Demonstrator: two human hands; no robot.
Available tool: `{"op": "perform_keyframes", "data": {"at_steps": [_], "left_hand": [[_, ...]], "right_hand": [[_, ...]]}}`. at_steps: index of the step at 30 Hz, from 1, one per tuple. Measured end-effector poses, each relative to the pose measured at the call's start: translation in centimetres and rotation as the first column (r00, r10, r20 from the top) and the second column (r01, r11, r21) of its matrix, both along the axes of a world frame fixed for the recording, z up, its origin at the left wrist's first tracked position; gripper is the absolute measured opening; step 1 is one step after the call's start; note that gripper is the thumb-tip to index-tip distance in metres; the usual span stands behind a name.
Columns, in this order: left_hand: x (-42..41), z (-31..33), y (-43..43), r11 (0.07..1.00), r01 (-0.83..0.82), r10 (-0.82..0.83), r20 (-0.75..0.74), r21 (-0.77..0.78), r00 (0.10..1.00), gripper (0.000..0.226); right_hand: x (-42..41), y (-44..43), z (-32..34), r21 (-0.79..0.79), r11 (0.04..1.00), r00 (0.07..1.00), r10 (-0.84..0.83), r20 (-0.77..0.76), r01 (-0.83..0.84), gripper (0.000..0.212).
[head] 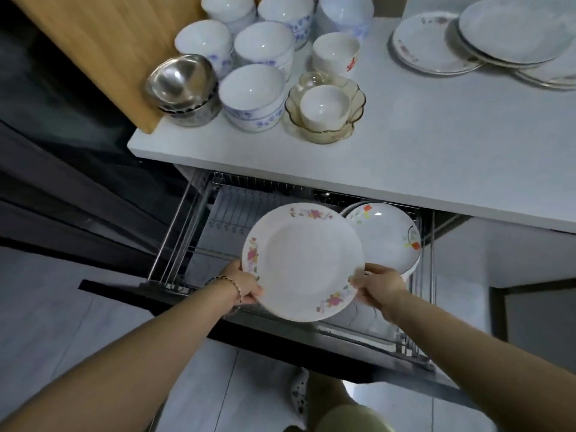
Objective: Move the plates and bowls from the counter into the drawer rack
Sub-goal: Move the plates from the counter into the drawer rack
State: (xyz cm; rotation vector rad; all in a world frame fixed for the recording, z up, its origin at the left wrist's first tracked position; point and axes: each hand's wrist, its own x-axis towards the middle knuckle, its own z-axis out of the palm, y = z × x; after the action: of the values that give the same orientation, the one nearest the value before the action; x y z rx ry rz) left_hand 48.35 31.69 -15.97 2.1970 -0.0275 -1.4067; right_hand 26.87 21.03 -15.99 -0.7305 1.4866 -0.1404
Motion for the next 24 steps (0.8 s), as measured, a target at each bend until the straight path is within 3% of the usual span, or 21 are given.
{"op": "perform_keyframes", "data": {"at_steps": [7, 14, 21, 24], "left_hand": [[7.6, -6.2, -2.8, 0.984, 0.098, -0.107, 0.051, 0.149, 0.993, 0.046], [12.1, -14.1, -5.8, 0.939, 0.259, -0.288, 0.104, 0.224, 0.952, 0.053], [15.4, -21.9, -9.6, 0.894, 0.405, -0.428, 0.095, 0.193, 0.899, 0.050], [15.6, -24.1, -10.7, 0.903, 0.390, -0.413, 0.108, 0.183, 0.904, 0.049]], "right_hand": [[7.6, -0.7, -7.0, 0.108, 0.990, 0.996, -0.087, 0.011, 0.085, 0.051], [13.0, -0.5, -15.6, 0.157, 0.959, 0.968, -0.216, -0.127, 0.235, 0.047], [15.7, -1.9, -22.8, 0.072, 0.922, 0.915, -0.365, -0.172, 0.381, 0.044], [16.2, -2.1, -24.5, -0.005, 0.935, 0.909, -0.347, -0.231, 0.355, 0.035]]}}
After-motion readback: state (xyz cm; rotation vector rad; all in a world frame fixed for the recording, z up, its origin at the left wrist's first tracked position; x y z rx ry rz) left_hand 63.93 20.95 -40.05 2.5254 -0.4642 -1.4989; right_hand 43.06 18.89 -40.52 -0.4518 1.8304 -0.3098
